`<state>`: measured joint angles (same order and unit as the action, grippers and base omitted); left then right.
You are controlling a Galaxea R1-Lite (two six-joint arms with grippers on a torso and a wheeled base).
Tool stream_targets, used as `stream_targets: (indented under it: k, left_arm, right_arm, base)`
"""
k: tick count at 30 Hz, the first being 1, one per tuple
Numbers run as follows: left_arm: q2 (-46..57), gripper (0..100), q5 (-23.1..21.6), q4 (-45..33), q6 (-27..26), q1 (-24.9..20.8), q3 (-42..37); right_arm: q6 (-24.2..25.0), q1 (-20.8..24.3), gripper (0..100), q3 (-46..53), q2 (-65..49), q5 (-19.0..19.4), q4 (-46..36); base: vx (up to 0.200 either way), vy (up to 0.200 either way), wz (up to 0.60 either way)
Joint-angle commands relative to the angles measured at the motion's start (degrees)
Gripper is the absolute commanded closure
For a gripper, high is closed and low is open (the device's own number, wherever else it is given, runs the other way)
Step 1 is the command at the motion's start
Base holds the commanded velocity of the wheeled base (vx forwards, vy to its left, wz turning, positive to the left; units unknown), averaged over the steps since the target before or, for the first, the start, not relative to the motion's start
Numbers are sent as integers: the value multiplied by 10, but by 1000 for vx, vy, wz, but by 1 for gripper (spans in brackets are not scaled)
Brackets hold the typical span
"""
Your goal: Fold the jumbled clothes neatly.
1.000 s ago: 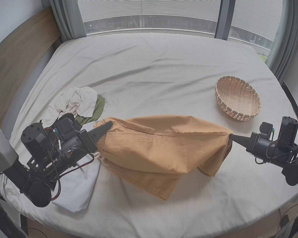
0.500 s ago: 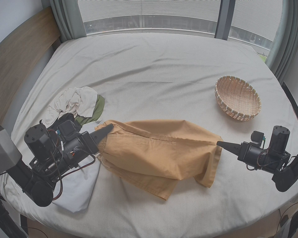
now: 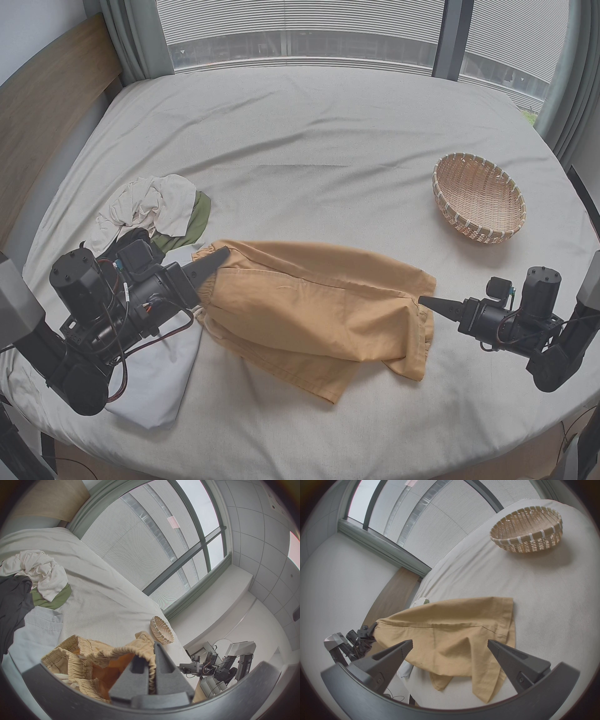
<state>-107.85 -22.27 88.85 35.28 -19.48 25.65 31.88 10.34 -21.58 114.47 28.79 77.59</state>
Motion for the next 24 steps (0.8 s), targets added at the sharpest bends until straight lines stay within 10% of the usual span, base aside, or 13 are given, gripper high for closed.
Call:
stream_targets:
  k: [1,24]
  left_arm:
    - [-3,100,0,0,0,1,1]
    - [-4,100,5,0,-4,1,17]
  right_arm:
    - [-1,-2,0,-5,60,-19,8]
    - [62,-2,0,-52,156,-48,85]
  base:
    - [0,0,0]
    - [0,0,0]
